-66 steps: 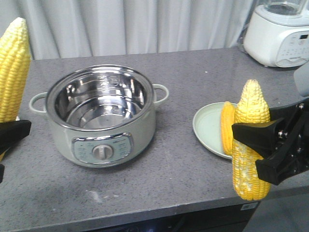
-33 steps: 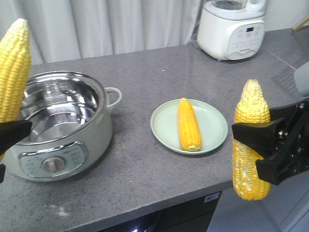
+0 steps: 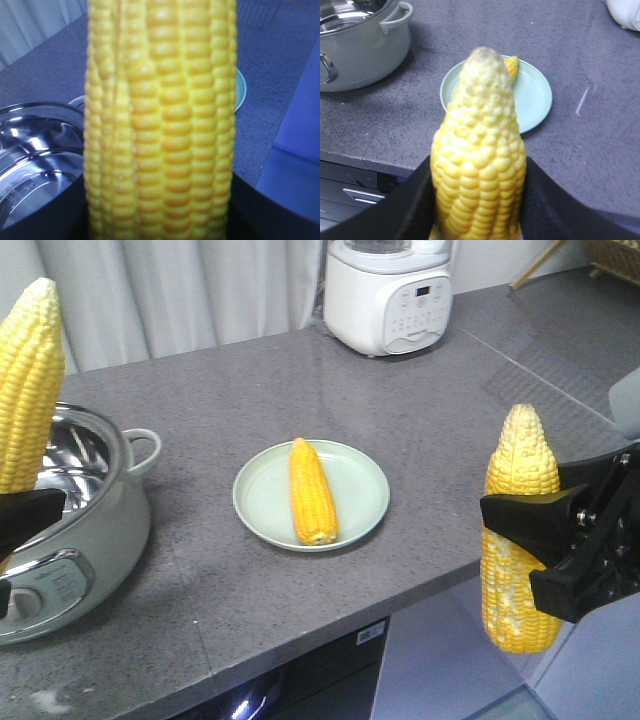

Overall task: Distribute corn equally
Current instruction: 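Turn the base away from the pot while holding a cob in each gripper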

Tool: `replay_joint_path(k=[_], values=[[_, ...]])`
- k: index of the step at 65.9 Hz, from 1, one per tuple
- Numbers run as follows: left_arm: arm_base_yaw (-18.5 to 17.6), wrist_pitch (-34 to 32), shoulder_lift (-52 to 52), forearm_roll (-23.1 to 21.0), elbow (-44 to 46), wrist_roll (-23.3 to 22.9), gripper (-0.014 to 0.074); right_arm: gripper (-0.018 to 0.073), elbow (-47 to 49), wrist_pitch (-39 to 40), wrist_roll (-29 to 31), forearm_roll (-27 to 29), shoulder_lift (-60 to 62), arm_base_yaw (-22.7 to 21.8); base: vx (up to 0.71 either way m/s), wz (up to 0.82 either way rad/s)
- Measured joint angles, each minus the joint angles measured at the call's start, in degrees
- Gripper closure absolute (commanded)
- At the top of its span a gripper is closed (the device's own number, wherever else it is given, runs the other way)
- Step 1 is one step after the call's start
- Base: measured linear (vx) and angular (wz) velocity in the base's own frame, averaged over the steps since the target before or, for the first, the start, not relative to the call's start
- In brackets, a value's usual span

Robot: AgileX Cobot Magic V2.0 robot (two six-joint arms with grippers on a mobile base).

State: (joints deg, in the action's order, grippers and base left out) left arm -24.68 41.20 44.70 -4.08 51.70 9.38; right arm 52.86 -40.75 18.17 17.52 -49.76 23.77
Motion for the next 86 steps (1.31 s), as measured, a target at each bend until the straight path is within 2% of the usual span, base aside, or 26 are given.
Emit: replay_joint_path(k=[86], values=[[0.0, 0.0, 0.0, 0.0, 0.0, 0.0, 0.0297, 0.0332, 0.0, 0.0, 0.0, 0.0, 0.0, 0.0, -0.04, -0.27]])
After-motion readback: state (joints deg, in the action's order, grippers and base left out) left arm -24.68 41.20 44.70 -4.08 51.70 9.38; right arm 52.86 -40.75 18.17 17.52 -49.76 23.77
